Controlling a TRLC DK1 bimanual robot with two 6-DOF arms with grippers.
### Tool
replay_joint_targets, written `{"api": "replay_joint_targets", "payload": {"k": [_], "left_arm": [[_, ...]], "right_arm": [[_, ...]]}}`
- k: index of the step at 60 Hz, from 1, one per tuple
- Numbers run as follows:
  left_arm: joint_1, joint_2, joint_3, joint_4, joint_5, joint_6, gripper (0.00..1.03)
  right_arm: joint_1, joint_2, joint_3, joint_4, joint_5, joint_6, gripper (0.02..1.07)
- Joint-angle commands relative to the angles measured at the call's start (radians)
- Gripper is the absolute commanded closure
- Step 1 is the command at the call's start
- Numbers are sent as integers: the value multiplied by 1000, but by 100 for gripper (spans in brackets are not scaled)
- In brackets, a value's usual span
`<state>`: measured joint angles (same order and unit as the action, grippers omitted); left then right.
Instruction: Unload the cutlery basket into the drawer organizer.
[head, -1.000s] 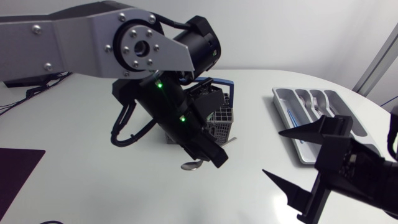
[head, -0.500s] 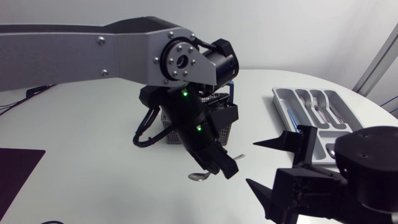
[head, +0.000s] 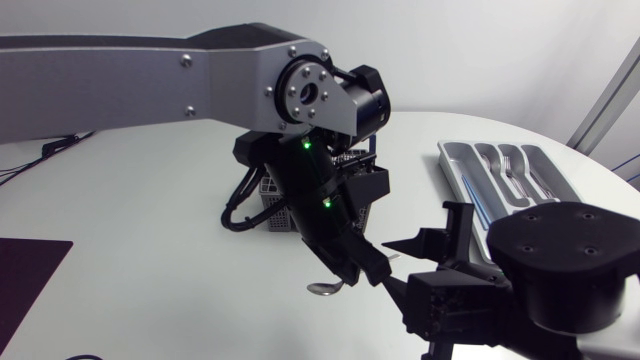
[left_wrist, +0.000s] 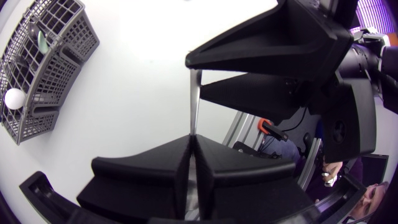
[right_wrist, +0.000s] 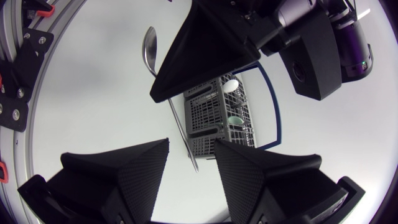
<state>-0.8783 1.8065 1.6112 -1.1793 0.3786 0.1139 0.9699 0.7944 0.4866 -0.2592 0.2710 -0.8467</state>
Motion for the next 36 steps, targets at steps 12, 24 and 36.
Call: {"api": "replay_joint_targets", "payload": {"k": [12, 24, 36], "left_arm": [[-1, 30, 46, -29, 22, 27, 99], [1, 31, 53, -45, 42, 29, 99], [-1, 33, 56, -48, 46, 29, 99]], "right_arm": [[21, 43, -26, 35, 16, -31, 81], [24, 45, -36, 48, 17, -32, 90], [36, 45, -45, 54, 25, -31, 102]]}}
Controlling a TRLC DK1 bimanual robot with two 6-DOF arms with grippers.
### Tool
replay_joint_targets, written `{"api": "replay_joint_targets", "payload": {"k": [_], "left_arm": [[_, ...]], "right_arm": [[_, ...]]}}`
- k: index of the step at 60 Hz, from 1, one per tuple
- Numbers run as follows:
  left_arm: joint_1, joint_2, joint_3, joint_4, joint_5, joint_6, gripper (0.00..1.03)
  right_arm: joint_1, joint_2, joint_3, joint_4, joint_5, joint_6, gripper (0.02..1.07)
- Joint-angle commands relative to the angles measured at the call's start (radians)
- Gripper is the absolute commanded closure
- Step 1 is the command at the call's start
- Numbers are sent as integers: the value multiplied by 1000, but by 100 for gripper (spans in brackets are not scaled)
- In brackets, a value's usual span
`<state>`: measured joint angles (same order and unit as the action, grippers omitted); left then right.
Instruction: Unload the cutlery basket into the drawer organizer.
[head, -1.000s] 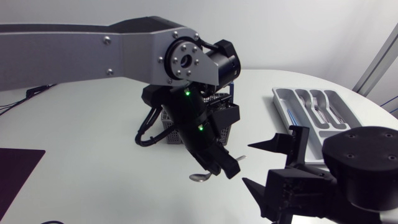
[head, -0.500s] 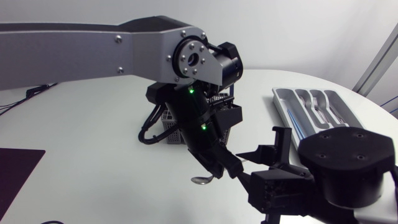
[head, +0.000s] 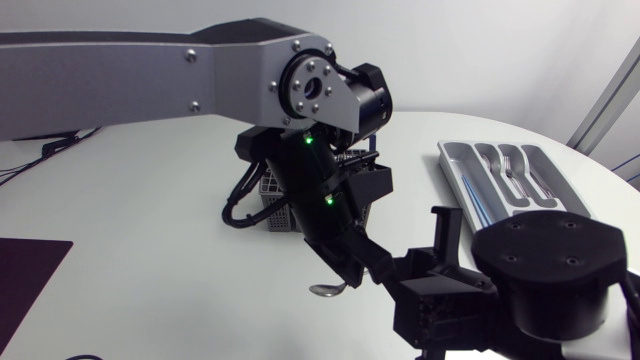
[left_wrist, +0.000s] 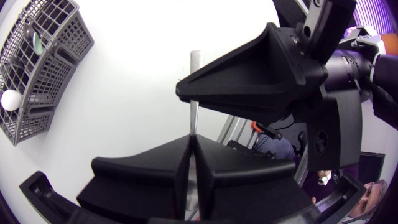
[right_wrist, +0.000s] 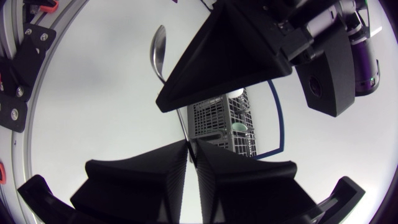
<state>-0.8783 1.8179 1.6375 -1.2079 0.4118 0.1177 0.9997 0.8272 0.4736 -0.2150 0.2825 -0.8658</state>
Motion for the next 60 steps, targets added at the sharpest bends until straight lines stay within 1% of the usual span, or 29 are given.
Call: {"api": "replay_joint_targets", "payload": {"k": [1, 5, 7, 8, 10, 12, 13, 15, 16, 17, 19, 23, 30, 37, 42, 44, 54, 59, 60], "left_arm": [[-1, 21, 30, -19, 13, 25, 99], [2, 21, 35, -21, 16, 23, 99], [4, 21, 38, -21, 22, 23, 96], [9, 21, 41, -21, 32, 22, 90], [13, 21, 44, -21, 45, 20, 81], [19, 21, 45, -19, 64, 17, 66], [22, 21, 47, -19, 68, 17, 60], [25, 21, 50, -21, 70, 14, 44], [27, 21, 51, -21, 70, 14, 39], [27, 21, 53, -22, 70, 14, 27], [29, 21, 56, -28, 70, 14, 14], [33, 21, 62, -41, 70, 13, 5], [59, 20, 88, -55, 70, -1, 4], [117, 17, 133, -45, 71, -43, 4], [164, 0, 156, 4, 73, -98, 4], [185, -17, 156, 41, 73, -127, 4], [248, -69, 143, 159, 68, -207, 5], [265, -95, 116, 220, 47, -236, 5], [268, -108, 102, 245, 24, -242, 5]], "right_arm": [[7, 12, -33, 9, 14, -10, 102], [10, 12, -38, 8, 18, -10, 102], [11, 12, -41, 6, 21, -12, 102], [11, 12, -43, 6, 23, -12, 102], [11, 12, -44, 6, 24, -12, 102], [11, 12, -47, 6, 24, -10, 102], [11, 12, -47, 5, 24, -9, 102], [13, 12, -50, 6, 24, -7, 102], [11, 12, -50, 6, 26, -6, 102], [11, 12, -50, 6, 26, -4, 102], [11, 12, -50, 6, 30, 1, 102], [10, 10, -52, 5, 34, 4, 102], [2, -7, -58, -1, 34, 11, 102], [-13, -30, -59, -27, 34, 17, 102], [-27, -48, -61, -53, 24, 25, 102], [-42, -62, -64, -61, 17, 25, 102], [-170, -115, -76, -98, -91, 5, 102], [-269, -140, -76, -121, -184, -16, 102], [-308, -146, -76, -129, -213, -32, 102]]}}
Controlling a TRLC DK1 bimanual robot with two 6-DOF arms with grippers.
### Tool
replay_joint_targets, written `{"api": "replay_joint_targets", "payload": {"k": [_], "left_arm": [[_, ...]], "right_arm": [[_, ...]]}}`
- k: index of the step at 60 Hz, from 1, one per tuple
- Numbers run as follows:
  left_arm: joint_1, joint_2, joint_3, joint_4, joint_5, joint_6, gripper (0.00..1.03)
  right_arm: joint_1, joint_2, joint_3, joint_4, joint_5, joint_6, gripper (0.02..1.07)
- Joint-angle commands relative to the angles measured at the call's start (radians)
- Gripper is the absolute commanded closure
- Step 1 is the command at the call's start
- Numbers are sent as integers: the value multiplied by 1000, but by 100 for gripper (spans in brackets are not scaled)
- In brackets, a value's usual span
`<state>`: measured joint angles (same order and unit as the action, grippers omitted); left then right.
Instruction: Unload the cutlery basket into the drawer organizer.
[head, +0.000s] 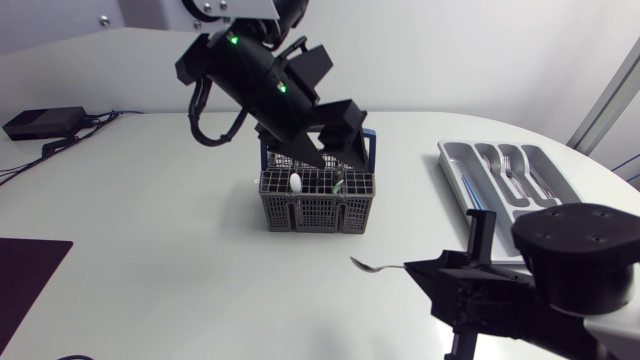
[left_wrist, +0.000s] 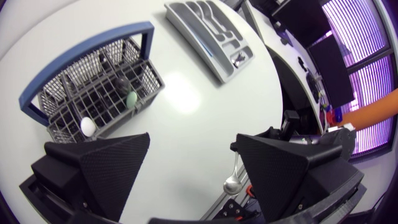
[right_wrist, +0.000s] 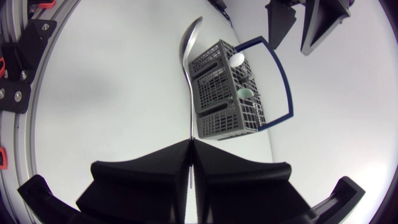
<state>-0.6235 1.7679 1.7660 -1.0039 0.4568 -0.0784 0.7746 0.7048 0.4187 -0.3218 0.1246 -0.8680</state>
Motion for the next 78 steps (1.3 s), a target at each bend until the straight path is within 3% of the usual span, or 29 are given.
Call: {"api": "replay_joint_targets", "payload": {"k": [1, 2, 14, 35, 54, 78], "left_arm": [[16, -59, -33, 51, -33, -47, 5], [30, -64, -48, 71, -46, -52, 5], [79, -108, -142, 172, -101, -60, 5], [93, -166, -258, 266, -211, -47, 5], [108, -203, -341, 341, -267, -40, 5], [113, -212, -424, 416, -320, -27, 5]], "right_arm": [[-109, -27, -21, -25, -75, -39, 102], [-178, -30, -21, -39, -128, -66, 102], [-483, -22, -14, -88, -350, -215, 102], [-934, 199, 58, -91, -617, -471, 102], [-1209, 493, 196, -91, -686, -721, 102], [-1420, 848, 430, -138, -632, -1002, 102]]}}
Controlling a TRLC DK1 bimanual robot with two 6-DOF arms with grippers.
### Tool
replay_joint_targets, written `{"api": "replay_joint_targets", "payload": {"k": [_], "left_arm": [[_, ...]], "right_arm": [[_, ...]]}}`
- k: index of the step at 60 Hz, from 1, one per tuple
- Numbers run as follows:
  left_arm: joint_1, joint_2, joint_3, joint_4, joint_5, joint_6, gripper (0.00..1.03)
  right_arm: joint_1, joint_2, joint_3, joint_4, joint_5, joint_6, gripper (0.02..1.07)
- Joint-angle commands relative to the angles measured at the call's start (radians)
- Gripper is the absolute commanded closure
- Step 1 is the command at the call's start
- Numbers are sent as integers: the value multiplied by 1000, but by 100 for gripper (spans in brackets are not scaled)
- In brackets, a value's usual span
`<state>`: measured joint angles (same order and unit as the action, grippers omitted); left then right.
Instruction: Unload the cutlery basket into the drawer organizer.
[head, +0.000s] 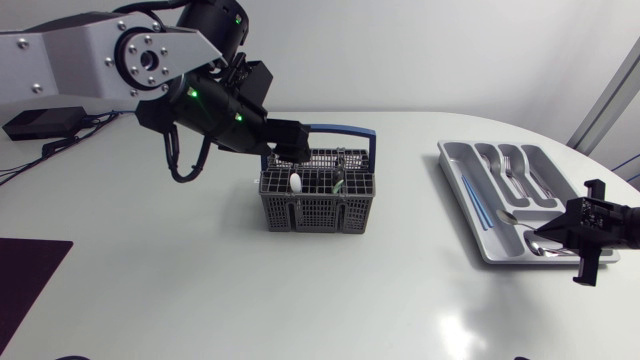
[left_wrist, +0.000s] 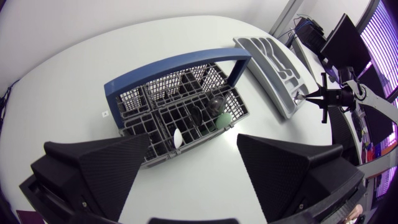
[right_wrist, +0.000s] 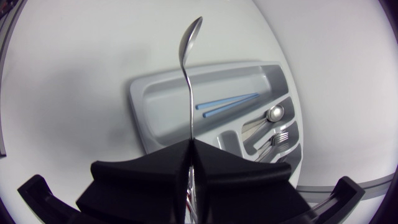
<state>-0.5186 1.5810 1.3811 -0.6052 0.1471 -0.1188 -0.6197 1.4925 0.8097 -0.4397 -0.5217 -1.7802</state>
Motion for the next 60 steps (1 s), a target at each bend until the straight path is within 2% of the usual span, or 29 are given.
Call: {"api": "replay_joint_targets", "payload": {"k": [1, 21, 37, 41, 48, 54, 60], "left_arm": [[8, -27, -44, 24, -12, 13, 5], [3, -49, -109, 102, -64, 22, 5], [6, -49, -137, 137, -66, 33, 5], [6, -46, -140, 145, -69, 33, 5], [3, -44, -145, 154, -72, 31, 5], [2, -46, -149, 165, -78, 33, 5], [0, -49, -159, 180, -80, 33, 5]], "right_arm": [[-31, 74, 51, -25, 23, -97, 102], [-100, 259, 204, -30, 135, -266, 101], [-133, 339, 275, -25, 203, -332, 98], [-133, 341, 273, -25, 207, -338, 91], [-132, 341, 264, -24, 216, -347, 85], [-133, 336, 256, -4, 216, -346, 72], [-135, 308, 255, -1, 206, -334, 65]]}}
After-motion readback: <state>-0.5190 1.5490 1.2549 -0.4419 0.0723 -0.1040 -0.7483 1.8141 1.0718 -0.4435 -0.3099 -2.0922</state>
